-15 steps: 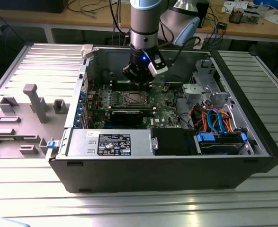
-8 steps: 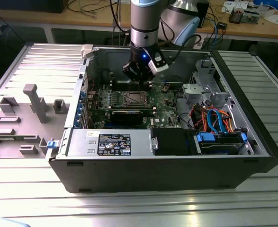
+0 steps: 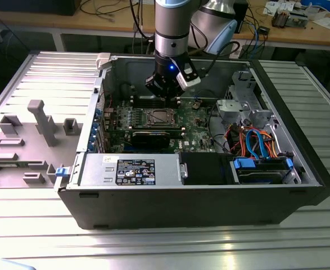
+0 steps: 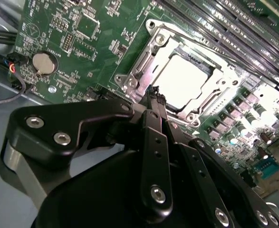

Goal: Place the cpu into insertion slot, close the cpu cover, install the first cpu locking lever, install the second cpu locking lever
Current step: 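Install the second cpu locking lever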

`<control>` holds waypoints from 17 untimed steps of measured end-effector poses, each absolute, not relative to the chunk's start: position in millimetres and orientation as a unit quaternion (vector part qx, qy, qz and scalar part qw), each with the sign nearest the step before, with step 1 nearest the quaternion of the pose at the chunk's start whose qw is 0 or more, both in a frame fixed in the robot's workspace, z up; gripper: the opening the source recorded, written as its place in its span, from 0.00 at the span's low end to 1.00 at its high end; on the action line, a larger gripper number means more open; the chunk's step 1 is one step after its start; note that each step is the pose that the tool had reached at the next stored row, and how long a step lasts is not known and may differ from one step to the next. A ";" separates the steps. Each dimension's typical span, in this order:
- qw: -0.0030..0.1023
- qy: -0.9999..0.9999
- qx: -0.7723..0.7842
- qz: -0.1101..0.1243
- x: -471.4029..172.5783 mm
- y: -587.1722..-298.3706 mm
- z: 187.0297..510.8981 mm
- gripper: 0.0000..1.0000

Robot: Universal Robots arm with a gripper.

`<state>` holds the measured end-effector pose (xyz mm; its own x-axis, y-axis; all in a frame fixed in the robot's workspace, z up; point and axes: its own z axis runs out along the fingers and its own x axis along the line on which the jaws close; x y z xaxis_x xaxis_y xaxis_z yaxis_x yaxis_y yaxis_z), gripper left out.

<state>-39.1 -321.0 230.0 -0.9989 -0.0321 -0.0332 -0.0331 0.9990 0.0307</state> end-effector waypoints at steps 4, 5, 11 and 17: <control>0.016 1.000 -0.016 0.016 -39.1 -321.0 229.9 0.11; 0.016 1.000 -0.016 0.016 -39.1 -321.1 229.9 0.11; 0.016 1.000 -0.016 0.016 -39.1 -323.3 230.0 0.11; 0.016 1.000 -0.016 0.016 -39.1 -328.6 230.0 0.11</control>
<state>-39.1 -328.6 230.0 -0.9989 -0.0321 -0.0333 -0.0332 0.9990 0.0307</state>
